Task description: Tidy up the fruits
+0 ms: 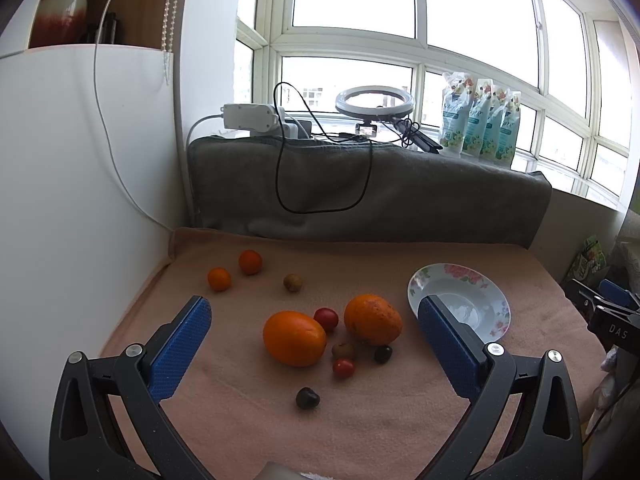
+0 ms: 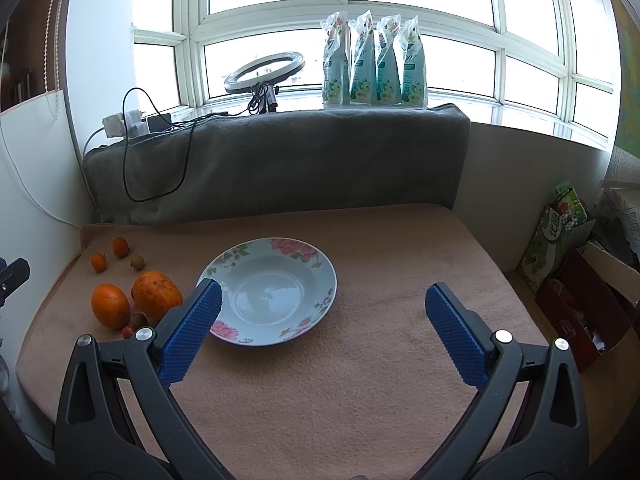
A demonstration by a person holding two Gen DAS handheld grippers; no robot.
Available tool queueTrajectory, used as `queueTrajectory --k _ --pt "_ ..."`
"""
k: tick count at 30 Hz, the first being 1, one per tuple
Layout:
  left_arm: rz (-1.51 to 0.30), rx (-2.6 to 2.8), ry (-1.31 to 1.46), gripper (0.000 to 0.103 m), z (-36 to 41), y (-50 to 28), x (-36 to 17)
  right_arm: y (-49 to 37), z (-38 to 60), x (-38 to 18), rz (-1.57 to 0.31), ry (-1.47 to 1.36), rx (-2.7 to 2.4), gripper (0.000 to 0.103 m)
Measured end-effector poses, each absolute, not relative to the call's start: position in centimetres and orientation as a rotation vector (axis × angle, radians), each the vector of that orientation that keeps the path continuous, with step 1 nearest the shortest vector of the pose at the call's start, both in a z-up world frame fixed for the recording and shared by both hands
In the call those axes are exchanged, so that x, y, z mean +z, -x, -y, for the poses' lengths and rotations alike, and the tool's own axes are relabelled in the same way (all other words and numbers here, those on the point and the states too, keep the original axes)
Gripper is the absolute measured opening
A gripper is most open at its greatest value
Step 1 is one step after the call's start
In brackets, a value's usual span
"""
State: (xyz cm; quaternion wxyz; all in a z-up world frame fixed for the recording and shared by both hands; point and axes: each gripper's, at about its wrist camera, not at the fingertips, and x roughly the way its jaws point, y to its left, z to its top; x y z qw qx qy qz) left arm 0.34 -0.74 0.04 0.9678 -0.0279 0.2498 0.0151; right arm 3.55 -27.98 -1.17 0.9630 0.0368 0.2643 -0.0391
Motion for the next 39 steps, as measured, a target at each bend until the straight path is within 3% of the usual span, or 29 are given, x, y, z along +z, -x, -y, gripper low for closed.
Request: queueTrajectory --k 22,39 --pt "-0.533 0.018 0.084 0.103 0.4 -1.1 -0.8 -4.7 27.8 -2.1 -0.573 -0.094 -0.028 0.103" --pt "-0.621 -0.057 0.182 0.099 -0.4 -2.5 -4.0 -10.6 23.7 -2.5 -0.674 -0.096 0.345 0.103"
